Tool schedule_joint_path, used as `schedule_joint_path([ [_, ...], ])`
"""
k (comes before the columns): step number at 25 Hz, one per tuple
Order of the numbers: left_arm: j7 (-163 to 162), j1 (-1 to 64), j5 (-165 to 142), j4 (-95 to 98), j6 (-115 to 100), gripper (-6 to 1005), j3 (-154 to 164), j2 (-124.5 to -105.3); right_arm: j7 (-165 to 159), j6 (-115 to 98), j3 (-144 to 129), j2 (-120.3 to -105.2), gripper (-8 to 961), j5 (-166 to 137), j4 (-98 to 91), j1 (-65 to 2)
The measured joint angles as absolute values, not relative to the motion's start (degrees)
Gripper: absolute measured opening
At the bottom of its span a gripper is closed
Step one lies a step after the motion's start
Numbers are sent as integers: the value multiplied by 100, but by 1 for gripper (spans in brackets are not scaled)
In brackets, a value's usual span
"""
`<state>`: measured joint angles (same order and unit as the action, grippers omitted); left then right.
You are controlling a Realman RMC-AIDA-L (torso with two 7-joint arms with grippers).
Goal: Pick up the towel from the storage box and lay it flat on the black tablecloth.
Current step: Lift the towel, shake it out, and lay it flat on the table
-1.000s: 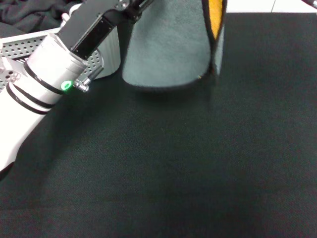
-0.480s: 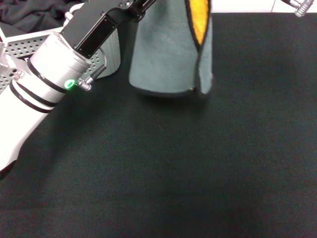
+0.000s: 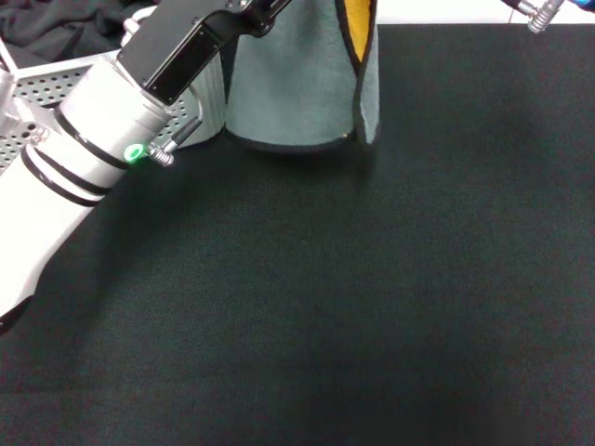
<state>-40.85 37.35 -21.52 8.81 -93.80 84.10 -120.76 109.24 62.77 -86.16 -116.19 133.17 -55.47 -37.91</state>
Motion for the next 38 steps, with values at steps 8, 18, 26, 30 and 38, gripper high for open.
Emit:
schedule_joint_path([
  [8,-3988,3684,-1579,1140,-9106,779,9108,-12076,11418,5990,-8849,-11619,7,13613,-5553,-3801],
  [18,-2759,3135,298,2165,-8104,778,11040,-12076,11500,6060,-9078,-11619,7,13747,-5730,-3635],
  [26,-2615,2873,556,2268,-8097,778,11128,-12072,11502,6140,-9047,-11602,6,13743,-6329,-3136],
  [30,-2606,2756,520,2291,-8235,777,11138,-12072,11482,6104,-8956,-11590,6,13744,-6365,-3086],
  [38,-2614,2635,507,2304,-8310,776,11203,-12069,11442,6143,-8895,-11583,6,13732,-6361,-3021],
])
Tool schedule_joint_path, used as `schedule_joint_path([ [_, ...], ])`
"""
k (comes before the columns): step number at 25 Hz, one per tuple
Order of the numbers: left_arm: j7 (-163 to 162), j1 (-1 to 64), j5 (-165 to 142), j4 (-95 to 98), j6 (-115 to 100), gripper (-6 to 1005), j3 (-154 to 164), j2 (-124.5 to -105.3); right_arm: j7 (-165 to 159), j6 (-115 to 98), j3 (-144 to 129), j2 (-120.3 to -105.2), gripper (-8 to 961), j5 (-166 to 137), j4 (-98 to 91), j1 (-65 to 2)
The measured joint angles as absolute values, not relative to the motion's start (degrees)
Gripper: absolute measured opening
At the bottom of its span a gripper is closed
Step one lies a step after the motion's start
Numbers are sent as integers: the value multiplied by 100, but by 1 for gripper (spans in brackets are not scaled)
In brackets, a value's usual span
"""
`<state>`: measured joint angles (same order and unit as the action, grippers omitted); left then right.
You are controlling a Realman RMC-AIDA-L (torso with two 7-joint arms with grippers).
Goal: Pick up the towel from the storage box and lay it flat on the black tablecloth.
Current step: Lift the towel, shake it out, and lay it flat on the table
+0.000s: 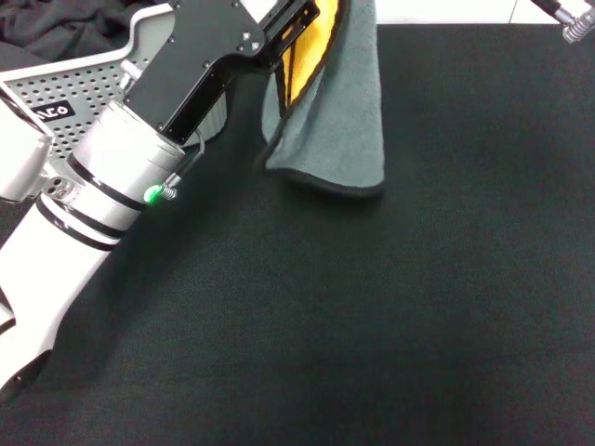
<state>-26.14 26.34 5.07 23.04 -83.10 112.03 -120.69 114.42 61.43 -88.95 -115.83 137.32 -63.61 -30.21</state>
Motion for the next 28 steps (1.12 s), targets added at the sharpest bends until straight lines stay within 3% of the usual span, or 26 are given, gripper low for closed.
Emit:
schedule_joint_path([
  [28,-2581,2444,516,1976,-8287,773,11294,-12076,10503,6948,-8313,-11548,7,13687,-6444,-2918],
])
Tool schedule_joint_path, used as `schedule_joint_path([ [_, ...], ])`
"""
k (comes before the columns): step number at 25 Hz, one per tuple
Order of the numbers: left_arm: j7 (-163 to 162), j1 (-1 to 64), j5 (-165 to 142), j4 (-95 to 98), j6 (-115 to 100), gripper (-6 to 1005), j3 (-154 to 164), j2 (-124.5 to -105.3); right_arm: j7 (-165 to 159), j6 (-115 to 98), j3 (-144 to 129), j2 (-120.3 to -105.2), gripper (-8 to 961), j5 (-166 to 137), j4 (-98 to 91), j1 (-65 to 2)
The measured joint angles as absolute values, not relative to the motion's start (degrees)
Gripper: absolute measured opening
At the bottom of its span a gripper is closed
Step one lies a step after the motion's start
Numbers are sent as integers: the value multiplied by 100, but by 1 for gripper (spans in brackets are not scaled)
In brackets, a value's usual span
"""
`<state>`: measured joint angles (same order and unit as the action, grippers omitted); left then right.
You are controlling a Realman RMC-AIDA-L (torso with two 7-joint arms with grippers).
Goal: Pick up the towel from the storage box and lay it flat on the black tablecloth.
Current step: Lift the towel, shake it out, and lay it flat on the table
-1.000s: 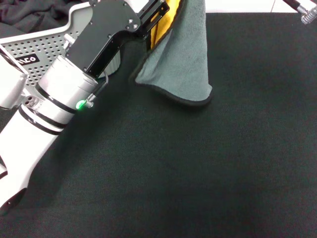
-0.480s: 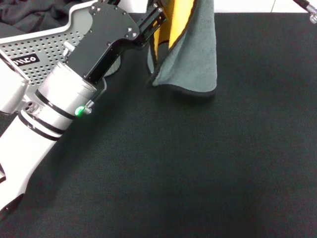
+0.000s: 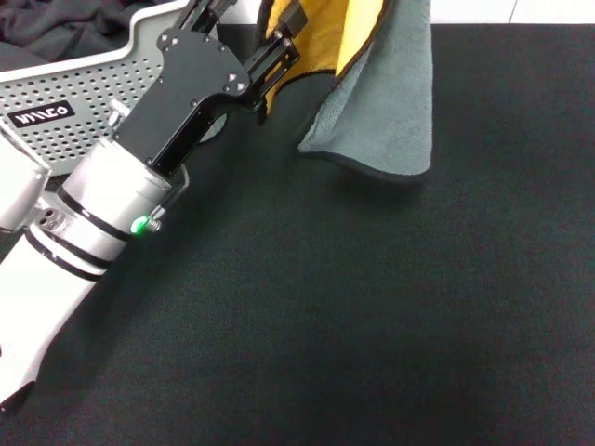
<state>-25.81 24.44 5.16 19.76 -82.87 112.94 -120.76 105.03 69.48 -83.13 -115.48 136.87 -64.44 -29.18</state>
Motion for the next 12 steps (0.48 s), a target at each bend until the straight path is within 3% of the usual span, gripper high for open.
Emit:
schedule_joint_path([
  [12,-2617,2272,517,1815,-8280,770,11448,-12075,10138,7167,-7956,-11521,6,13609,-6455,-2909],
])
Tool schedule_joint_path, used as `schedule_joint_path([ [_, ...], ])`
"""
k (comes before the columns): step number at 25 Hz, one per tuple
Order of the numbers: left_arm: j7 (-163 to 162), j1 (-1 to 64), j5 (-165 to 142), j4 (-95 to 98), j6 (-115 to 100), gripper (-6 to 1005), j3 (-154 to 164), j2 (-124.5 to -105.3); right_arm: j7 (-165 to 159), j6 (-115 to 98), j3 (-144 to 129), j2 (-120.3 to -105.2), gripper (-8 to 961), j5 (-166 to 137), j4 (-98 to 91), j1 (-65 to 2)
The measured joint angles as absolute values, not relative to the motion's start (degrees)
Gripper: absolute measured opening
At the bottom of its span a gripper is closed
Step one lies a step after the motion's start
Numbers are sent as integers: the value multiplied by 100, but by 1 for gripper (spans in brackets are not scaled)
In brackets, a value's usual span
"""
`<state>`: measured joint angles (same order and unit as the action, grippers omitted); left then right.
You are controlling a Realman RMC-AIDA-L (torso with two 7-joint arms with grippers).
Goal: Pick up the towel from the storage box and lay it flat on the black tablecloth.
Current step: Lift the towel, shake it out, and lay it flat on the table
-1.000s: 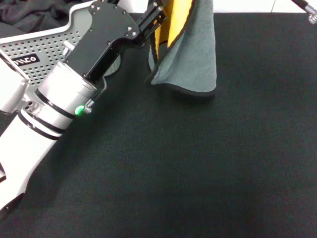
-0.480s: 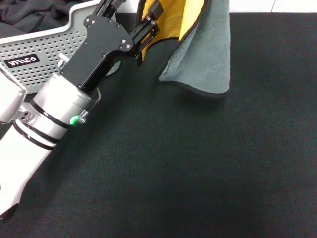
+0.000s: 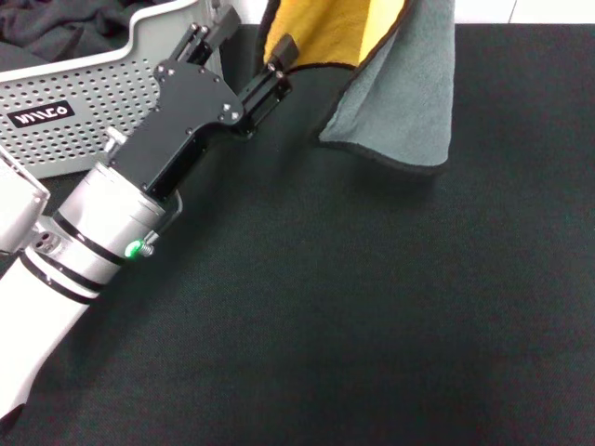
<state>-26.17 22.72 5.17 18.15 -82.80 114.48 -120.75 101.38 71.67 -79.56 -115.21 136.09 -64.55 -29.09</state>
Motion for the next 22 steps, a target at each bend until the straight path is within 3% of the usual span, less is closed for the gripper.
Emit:
schedule_joint_path([
  [12,-2618,2263,512,1740,-8284,768,11547,-12076,10036,7230,-7808,-11522,6,13605,-6469,-2845],
  [22,-2601,2209,509,1740,-8317,485,11655,-12077,10028,7243,-7748,-11523,7,13607,-6468,-2846],
])
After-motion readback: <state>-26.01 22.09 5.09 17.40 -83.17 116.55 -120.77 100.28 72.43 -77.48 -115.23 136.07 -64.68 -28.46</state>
